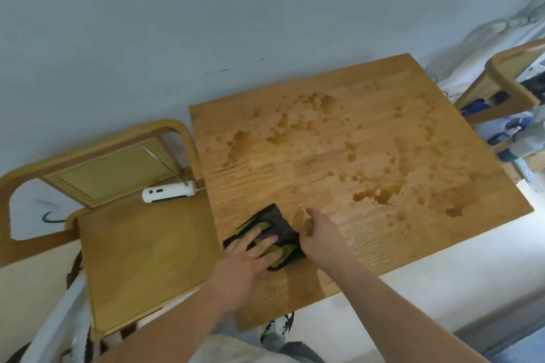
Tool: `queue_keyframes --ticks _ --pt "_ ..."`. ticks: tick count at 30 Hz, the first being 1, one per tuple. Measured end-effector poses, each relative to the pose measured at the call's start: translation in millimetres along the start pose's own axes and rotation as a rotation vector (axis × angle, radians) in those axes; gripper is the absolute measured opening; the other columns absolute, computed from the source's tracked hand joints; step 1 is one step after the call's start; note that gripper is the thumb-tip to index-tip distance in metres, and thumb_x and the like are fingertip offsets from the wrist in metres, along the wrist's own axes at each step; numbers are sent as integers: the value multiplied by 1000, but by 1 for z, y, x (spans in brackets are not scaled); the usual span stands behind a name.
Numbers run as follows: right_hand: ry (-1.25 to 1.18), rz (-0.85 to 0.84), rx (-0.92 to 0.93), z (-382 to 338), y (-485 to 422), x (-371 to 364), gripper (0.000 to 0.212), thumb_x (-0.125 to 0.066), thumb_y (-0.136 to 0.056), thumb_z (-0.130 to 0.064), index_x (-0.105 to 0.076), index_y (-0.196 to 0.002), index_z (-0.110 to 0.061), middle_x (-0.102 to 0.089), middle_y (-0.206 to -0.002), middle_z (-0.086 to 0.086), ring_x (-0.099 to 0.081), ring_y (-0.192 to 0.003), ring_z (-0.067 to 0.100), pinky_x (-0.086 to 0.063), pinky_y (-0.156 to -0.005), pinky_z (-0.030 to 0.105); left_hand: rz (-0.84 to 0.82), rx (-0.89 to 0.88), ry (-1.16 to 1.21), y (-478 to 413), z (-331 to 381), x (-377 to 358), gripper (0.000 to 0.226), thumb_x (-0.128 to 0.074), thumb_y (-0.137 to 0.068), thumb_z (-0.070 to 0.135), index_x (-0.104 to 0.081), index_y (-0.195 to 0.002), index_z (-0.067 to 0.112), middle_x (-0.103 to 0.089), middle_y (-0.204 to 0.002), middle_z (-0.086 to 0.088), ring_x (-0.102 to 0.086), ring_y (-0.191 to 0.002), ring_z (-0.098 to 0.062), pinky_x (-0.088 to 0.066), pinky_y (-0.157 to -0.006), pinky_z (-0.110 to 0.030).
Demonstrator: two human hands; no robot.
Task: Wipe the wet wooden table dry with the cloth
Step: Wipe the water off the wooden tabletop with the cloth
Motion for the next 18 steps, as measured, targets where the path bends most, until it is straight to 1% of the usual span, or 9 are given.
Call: queue_keyframes --ticks 2,6,7,8,11,13,14,16,18 --pt "53 -17 3 -14 -12 -2 72 -57 -96 -15 -26 -161 -19 -35 -159 7 -43 -139 28 -47 -108 39 -26 -79 -63 -9 -47 8 78 -79 -83 23 -43 -149 43 -40 -160 14 -36 -149 -25 -49 -107 -46" --pt "178 0 27 -40 -38 -8 78 -60 -90 -12 -28 -160 -22 -32 -160 5 -42 -139 28 -50 -104 40 23 364 97 -39 -76 35 79 -59 -98 16 -19 -159 45 -12 -170 13 -4 -157 -25 -29 -121 -50" --pt "205 4 28 -47 -44 -9 78 -62 -90 -15 -29 -160 -22 -32 -160 5 -40 -140 28 -49 -106 41 9 394 106 -41 -70 37 81 -59 -97 16 -17 -160 44 -9 -170 13 -3 -157 -27 -26 -122 -52" --pt "229 7 31 -54 -50 -10 79 -65 -90 -20 -28 -160 -21 -31 -161 5 -38 -142 28 -47 -108 41 19 345 85 -39 -66 36 82 -63 -95 19 -20 -159 43 -12 -170 12 -7 -157 -30 -28 -121 -54" --pt "331 -27 23 -77 -70 -8 96 -78 -85 -41 -22 -161 -23 -24 -163 1 -27 -148 27 -40 -113 40 40 -25 25 -27 -92 35 77 -80 -83 32 -40 -148 42 -43 -157 12 -35 -147 -29 -51 -103 -52" --pt "408 -65 4 -89 -79 -8 103 -81 -81 -45 -19 -161 -26 -18 -165 0 -21 -151 27 -40 -114 41 42 -182 -39 -27 -138 41 65 -74 -86 22 -48 -142 42 -50 -152 14 -43 -144 -26 -54 -100 -47" --pt "440 -70 -2 -94 -81 -9 102 -81 -82 -45 -18 -160 -27 -15 -165 0 -19 -151 27 -40 -115 41 72 -179 -28 -33 -159 49 62 -69 -86 16 -51 -141 41 -51 -151 14 -45 -143 -26 -54 -101 -47" --pt "472 -54 -13 -102 -86 -12 100 -80 -85 -44 -16 -161 -28 -11 -167 1 -16 -153 26 -40 -116 41 74 -46 56 -53 -179 75 63 -63 -89 6 -54 -142 38 -47 -156 13 -39 -148 -26 -47 -108 -52" --pt "469 -37 -45 -109 -89 -11 102 -79 -85 -44 -13 -162 -29 -9 -169 2 -14 -154 26 -39 -116 41 11 80 118 -63 -171 88 62 -62 -93 8 -52 -147 36 -38 -161 11 -28 -153 -27 -37 -116 -55"
Point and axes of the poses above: each hand's wrist, its own y-axis away from the middle knuckle, its own x-axis out of the back of the hand, z = x × y, the point moved 1 cm from there along -y, towards the middle knuckle
